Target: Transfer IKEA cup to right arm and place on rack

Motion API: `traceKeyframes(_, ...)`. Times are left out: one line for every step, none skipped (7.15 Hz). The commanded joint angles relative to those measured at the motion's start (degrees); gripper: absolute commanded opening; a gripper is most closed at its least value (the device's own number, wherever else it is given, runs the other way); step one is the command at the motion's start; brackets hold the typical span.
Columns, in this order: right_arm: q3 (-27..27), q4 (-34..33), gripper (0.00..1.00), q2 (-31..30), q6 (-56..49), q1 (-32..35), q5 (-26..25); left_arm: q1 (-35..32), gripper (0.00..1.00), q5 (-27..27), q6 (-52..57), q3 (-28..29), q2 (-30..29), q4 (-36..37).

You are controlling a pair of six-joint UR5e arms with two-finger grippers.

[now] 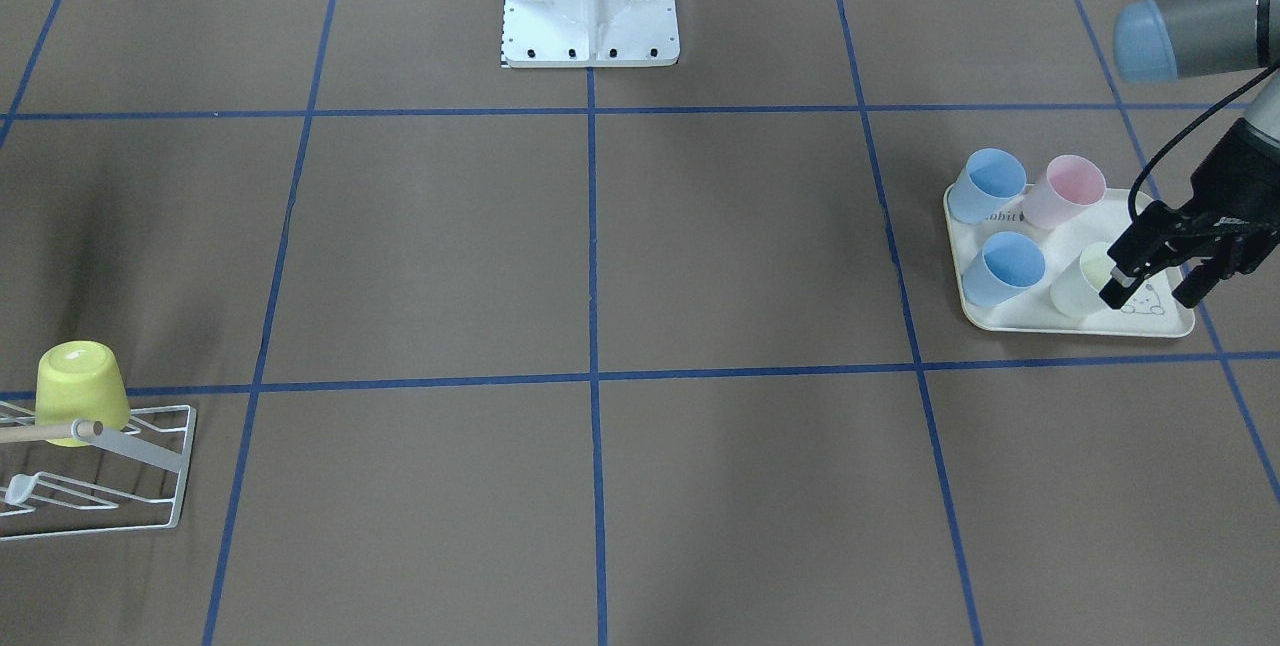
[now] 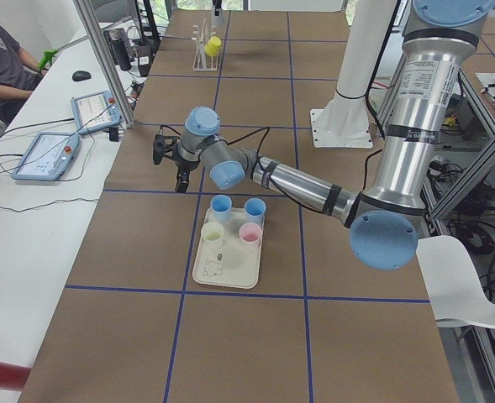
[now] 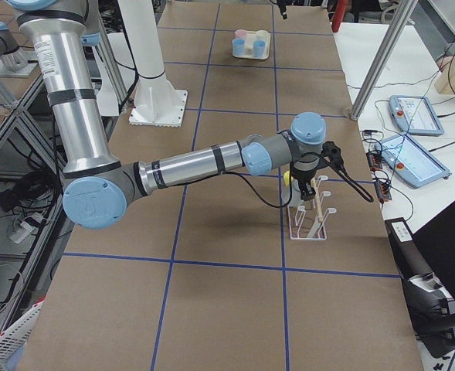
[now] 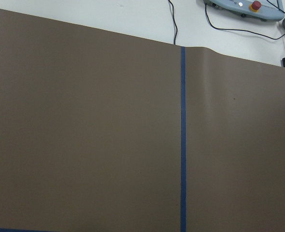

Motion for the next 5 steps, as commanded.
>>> traceKeyframes(-1.04,0.00,0.25,1.80,1.62,-2.03,-0.83,0.08,1.00,0.01,0.01,-0.09,0.17,-0.08)
traceKeyframes(-1.30,0.09,0.26,2.07,2.42,-2.83,-0.92,0.00,1.00,0.01,0.01,0.00,0.17,-0.08)
traceKeyframes(-1.65,0.18,0.26,2.16,2.34,-3.10,-1.01,0.08,1.00,0.01,0.01,0.00,0.17,0.01)
traceKeyframes(-1.83,0.26,0.26,2.25,2.34,-3.54,-1.36,0.08,1.00,0.01,0.01,0.00,0.17,-0.08)
traceKeyframes(-2.88,0.53,0.26,3.12,2.16,-3.63,-2.14,0.08,1.00,0.01,0.01,0.00,0.26,-0.08)
